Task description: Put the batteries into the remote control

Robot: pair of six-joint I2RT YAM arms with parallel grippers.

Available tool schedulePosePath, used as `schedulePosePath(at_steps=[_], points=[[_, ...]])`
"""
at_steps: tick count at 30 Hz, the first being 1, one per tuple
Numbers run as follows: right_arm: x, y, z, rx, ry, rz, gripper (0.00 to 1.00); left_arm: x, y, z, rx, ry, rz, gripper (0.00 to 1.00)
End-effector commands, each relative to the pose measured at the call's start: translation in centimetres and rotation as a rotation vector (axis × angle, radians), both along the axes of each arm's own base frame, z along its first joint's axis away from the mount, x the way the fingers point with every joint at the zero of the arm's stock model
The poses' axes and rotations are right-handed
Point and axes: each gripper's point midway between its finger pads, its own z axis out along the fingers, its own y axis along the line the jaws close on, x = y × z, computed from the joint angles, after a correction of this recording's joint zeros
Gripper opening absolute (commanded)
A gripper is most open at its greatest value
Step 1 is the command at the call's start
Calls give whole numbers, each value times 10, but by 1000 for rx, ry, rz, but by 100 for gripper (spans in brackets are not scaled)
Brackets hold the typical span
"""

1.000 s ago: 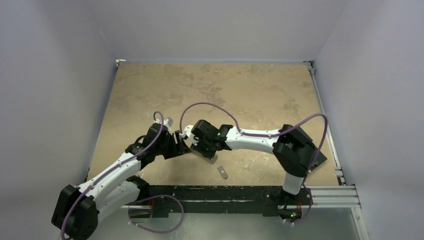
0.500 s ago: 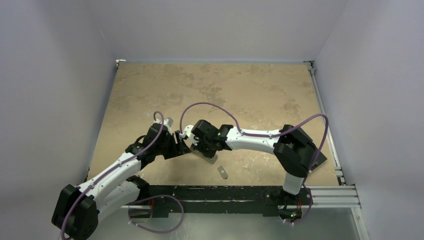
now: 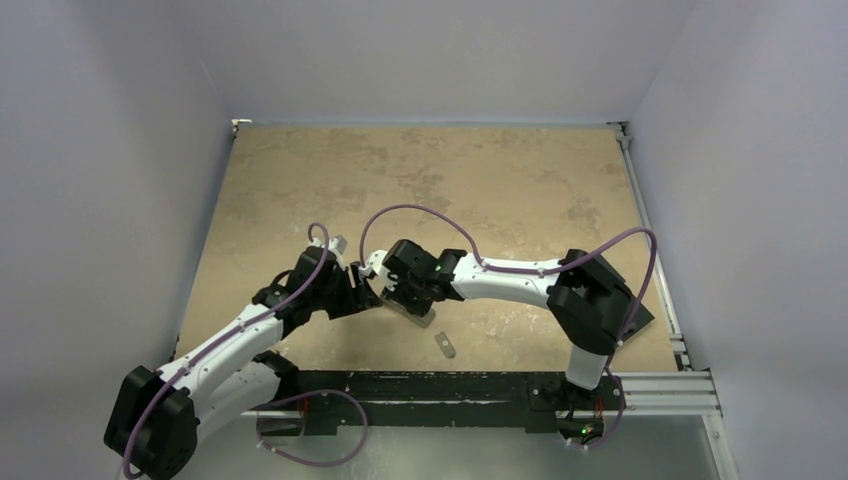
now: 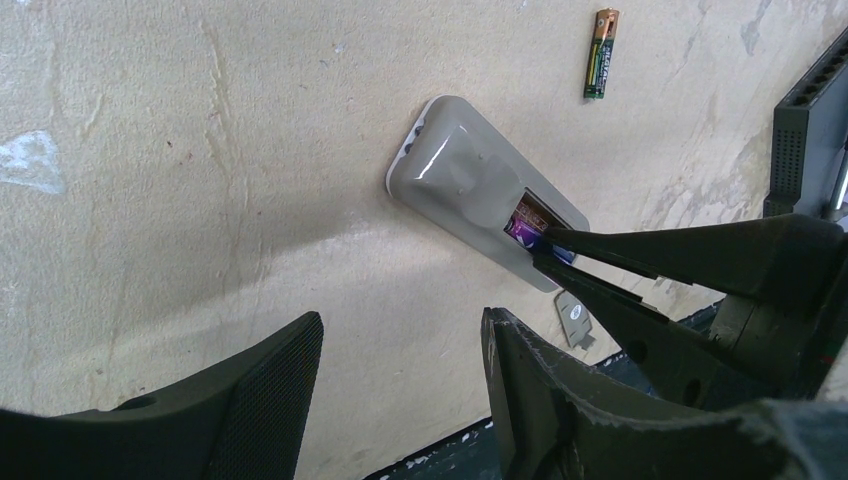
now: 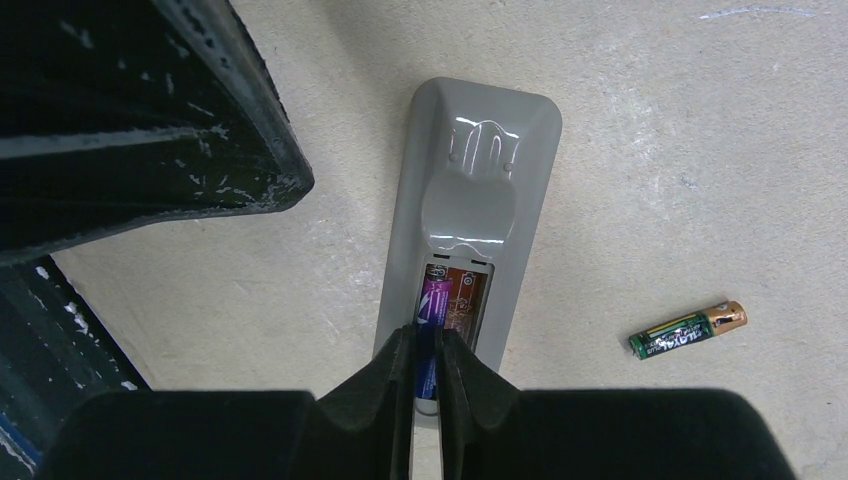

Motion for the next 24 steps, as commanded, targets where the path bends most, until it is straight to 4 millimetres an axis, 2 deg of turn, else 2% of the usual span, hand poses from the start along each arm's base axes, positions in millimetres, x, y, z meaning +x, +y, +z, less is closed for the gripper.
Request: schedulePosePath(at_steps=[1,8,14,24], points=[[3,2,9,7,-9,-7,20,12,-8,17,-29,-67,-23,59],[6,8,13,29,-14,-17,22,12,-8,17,-29,-68,-21,59],[8,13,25,62,-26,-31,25,14,-8,16,-26,-70,-17,59],[15,5,44,79,-67,-123,31,21,-6,18,-7,-93,-1,60]])
